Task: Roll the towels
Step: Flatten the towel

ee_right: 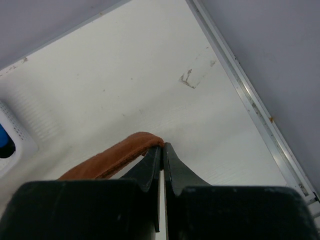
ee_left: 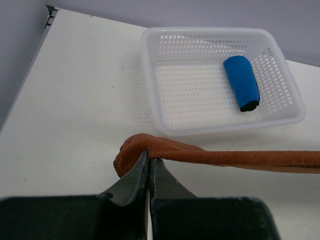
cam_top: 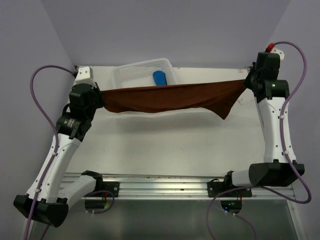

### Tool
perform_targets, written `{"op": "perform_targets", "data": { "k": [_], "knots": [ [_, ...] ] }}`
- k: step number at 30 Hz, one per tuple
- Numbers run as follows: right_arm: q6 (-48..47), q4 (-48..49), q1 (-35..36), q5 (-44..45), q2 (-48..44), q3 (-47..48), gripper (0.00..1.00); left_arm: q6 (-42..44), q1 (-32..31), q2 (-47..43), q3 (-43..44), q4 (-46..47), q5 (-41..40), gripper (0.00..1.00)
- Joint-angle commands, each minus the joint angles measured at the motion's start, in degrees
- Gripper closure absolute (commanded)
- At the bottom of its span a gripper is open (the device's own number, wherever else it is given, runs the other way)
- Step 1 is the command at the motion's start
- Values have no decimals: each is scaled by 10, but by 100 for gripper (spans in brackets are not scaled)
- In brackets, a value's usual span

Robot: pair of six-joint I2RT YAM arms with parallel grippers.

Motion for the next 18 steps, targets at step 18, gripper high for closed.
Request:
{"op": "perform_targets", "data": {
  "k": [18],
  "knots": [
    [-25, -151, -6, -51, -223, -12, 100, 17, 9, -202, -37, -80, 115, 100]
  ]
}}
